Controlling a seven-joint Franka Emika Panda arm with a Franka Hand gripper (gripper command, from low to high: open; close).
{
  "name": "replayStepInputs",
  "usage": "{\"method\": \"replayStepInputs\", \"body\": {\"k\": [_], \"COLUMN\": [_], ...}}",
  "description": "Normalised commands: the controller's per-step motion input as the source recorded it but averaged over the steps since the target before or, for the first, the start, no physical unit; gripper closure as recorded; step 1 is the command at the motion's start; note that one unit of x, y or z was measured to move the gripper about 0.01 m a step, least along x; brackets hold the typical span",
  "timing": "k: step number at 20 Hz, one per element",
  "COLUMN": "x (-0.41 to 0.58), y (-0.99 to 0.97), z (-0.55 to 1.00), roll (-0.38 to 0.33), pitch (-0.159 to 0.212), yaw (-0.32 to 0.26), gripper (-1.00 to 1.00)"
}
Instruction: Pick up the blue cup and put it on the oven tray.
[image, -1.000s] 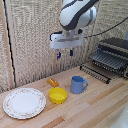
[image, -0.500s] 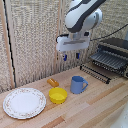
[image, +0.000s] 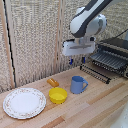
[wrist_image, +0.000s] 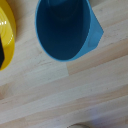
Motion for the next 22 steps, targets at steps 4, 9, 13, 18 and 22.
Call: {"method": "replayStepInputs", "body": {"k": [4,9,13,18,22], "x": [-0.017,-0.135,-0.366,-0.299,0.056], "y": [-0.31,-0.35,-0.16,0.00,-0.04], "z": [-0.34,-0.36,-0.33,-0.28,-0.31], "roll": [-0.030,-0.051,-0.052,-0.047,-0.053], "pitch": [0.000,0.000,0.000,0.000,-0.053], "yaw": [0.109,0.120,0.122,0.135,0.193], "gripper": [-1.00,-1.00,-1.00,-1.00,-1.00]}}
